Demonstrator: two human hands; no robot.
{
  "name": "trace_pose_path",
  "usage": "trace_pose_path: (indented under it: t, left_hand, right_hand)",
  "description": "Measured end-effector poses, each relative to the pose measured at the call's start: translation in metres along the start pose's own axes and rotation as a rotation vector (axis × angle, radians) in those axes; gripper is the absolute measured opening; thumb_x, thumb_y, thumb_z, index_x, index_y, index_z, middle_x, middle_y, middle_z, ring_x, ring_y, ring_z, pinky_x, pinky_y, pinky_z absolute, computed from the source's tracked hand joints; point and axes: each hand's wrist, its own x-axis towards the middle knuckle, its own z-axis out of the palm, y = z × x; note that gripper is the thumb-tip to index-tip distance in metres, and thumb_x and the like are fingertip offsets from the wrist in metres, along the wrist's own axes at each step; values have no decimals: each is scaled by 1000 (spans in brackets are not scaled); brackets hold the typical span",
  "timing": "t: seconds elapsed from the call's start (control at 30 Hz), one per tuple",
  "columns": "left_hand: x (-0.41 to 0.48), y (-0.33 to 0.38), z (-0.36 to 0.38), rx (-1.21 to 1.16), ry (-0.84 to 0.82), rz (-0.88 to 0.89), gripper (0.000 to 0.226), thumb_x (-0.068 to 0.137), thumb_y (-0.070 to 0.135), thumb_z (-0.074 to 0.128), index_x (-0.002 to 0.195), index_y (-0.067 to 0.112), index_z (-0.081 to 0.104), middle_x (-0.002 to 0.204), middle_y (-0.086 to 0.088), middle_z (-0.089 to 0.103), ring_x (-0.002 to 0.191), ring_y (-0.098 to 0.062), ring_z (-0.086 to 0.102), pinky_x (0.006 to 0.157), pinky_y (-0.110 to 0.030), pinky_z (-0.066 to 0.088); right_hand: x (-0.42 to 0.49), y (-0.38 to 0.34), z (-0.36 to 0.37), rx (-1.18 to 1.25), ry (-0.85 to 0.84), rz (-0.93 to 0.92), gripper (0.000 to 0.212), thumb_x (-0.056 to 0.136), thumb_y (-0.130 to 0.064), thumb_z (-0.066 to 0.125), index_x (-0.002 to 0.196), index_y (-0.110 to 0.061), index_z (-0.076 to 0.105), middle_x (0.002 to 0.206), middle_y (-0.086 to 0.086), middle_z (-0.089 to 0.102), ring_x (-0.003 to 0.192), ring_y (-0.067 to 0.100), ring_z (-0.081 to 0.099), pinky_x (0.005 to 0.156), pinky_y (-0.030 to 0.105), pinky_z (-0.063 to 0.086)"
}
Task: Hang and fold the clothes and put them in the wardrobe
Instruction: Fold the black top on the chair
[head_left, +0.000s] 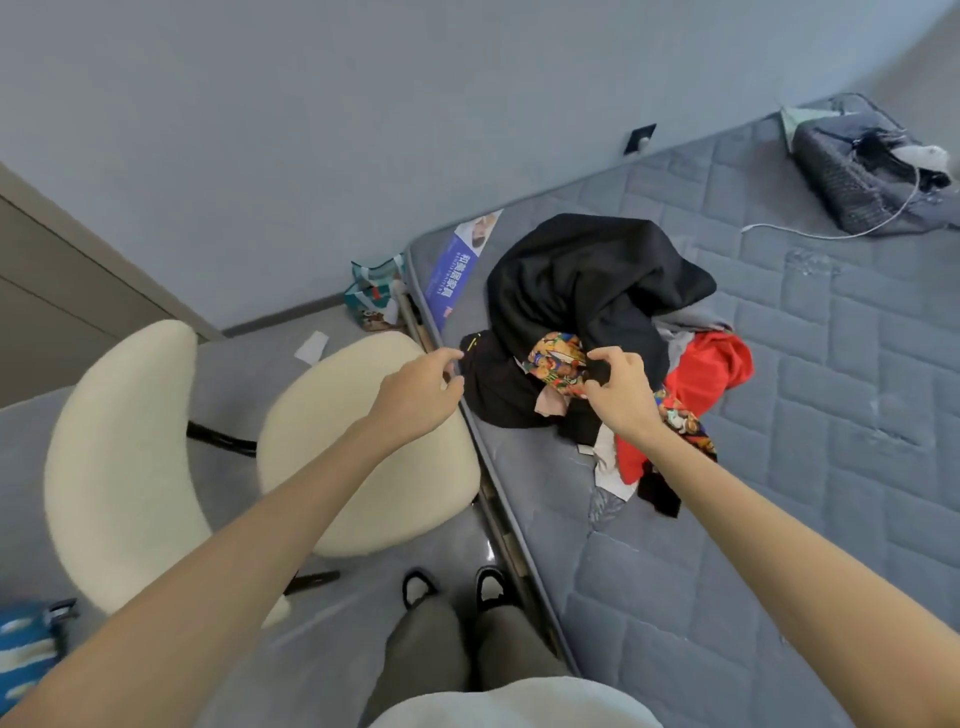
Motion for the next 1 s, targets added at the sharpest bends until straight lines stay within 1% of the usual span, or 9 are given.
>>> trace_pose_path:
  t: [0.2, 0.4, 0.47, 0.53, 0.6, 0.67, 0.83, 0.93, 1.0]
  left_hand:
    - [88, -3, 29, -24, -120, 5, 48, 96, 21, 47, 143, 16, 39, 139, -10, 49, 123, -28, 49, 101, -38, 40]
    - [166, -10, 57, -52, -233, -47, 47, 97, 23, 44, 144, 15, 37, 141, -10, 48, 127, -26, 46, 103, -35, 37]
    - [187, -10, 65, -38, -267, -54, 47, 98, 23, 43, 144, 15, 36, 140, -11, 48, 125, -27, 47, 102, -34, 37]
    - [204, -8, 71, -53, -292, -39, 47, 98, 22, 44, 143, 14, 36, 141, -12, 48, 125, -26, 48, 100, -31, 35]
    - [216, -4, 75, -91, -304, -28, 46, 98, 21, 45, 143, 15, 37, 140, -11, 48, 125, -24, 48, 99, -29, 34]
    - [225, 0, 79, -123, -315, -13, 47, 97, 21, 46, 144, 16, 37, 141, -10, 48, 125, -24, 48, 102, -31, 34]
    - [238, 16, 91, -211, -293, 18, 54, 98, 20, 46, 149, 22, 27, 147, -7, 39, 133, -25, 40, 107, -37, 33]
    - [243, 21, 98, -252, -303, -17, 52, 99, 21, 44, 148, 23, 28, 147, -7, 39, 132, -25, 41, 105, -34, 33]
    - [243, 21, 104, -233, -361, -37, 51, 99, 22, 45, 148, 23, 30, 146, -8, 40, 129, -25, 44, 99, -30, 34]
  right_hand:
    - [72, 29, 13, -143, 9, 27, 49, 92, -16, 52, 137, -34, 44, 155, 16, 17, 140, 38, 20, 103, 46, 34]
    - [140, 45, 33, -120, -51, 147, 48, 93, -20, 53, 138, -35, 46, 158, 10, 14, 141, 37, 12, 110, 45, 24]
    - [154, 51, 38, -117, -21, 98, 49, 92, -18, 53, 140, -30, 47, 153, 7, 32, 138, 33, 22, 109, 43, 27]
    - [160, 54, 41, -35, 97, 52, 40, 90, -18, 60, 130, -22, 59, 137, 5, 54, 131, 23, 40, 106, 26, 32]
    - [161, 52, 38, 131, 244, 100, 18, 85, -19, 68, 102, -23, 74, 107, -4, 69, 106, 9, 59, 85, 1, 36]
    - [161, 46, 29, 299, 247, 185, 11, 80, -18, 74, 76, -28, 73, 79, -12, 68, 75, -2, 59, 65, 2, 39]
    - [134, 31, 12, 621, -341, 188, 24, 72, -1, 76, 60, -21, 68, 61, -9, 66, 58, -1, 57, 59, 12, 43]
    - [106, 43, 20, 439, -858, 313, 20, 74, -5, 75, 66, -22, 70, 64, -10, 65, 63, -1, 60, 58, 11, 46]
    - [93, 59, 30, 178, -960, 374, 16, 79, 2, 67, 85, -11, 73, 71, -4, 66, 67, 4, 59, 56, 9, 45]
